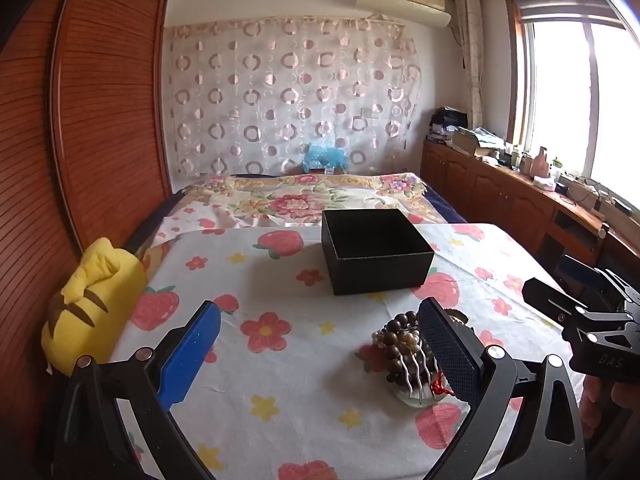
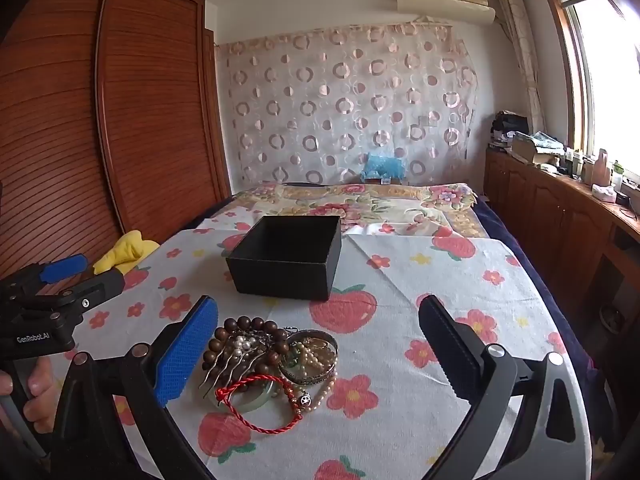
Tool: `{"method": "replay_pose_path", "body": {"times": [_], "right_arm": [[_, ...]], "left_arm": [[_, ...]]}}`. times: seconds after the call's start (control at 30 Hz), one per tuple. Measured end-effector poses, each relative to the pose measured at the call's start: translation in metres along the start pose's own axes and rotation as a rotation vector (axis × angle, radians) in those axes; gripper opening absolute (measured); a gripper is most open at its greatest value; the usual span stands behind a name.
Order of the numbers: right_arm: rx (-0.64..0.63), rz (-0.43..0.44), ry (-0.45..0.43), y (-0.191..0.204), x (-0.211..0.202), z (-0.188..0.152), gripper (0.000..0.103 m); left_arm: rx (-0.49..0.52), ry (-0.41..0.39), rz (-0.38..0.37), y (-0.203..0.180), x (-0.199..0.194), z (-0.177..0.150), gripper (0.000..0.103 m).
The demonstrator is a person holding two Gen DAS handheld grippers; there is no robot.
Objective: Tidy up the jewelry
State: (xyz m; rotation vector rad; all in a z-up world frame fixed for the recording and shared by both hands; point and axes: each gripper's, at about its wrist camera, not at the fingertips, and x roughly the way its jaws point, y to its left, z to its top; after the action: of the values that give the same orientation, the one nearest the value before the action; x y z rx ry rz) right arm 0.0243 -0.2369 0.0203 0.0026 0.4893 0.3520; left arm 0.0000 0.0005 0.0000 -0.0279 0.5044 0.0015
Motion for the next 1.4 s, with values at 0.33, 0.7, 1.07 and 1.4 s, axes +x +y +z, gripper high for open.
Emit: {"method": "replay_pose_path", "body": {"times": [0.33,0.7,1.07,1.4], "right_arm": [[0.007,0.003,0.011,-0.0024,0.001,-0.0003,0.101],[0.008,0.003,0.011,0.0012,0.0007,-0.0001,0.101],[0.009,-0.002,0.007,0.0011,0.0001,0.0,0.101],[0.012,-0.007,0.004,0.0024,-0.0008,0.0006,0.101]], "left_arm": [[0.006,-0.003,0.005,-0.0003,-0.0001,0.0,0.096],[0.009,-0.005,0.003,-0.0007,0.0004,0.0002,0.096],[0.009,-0.008,0.005,-0.0007,0.0003,0.0002,0.096],[0.01,-0.011,0.005,-0.0007,0.0002,0.0001,0.096]]}}
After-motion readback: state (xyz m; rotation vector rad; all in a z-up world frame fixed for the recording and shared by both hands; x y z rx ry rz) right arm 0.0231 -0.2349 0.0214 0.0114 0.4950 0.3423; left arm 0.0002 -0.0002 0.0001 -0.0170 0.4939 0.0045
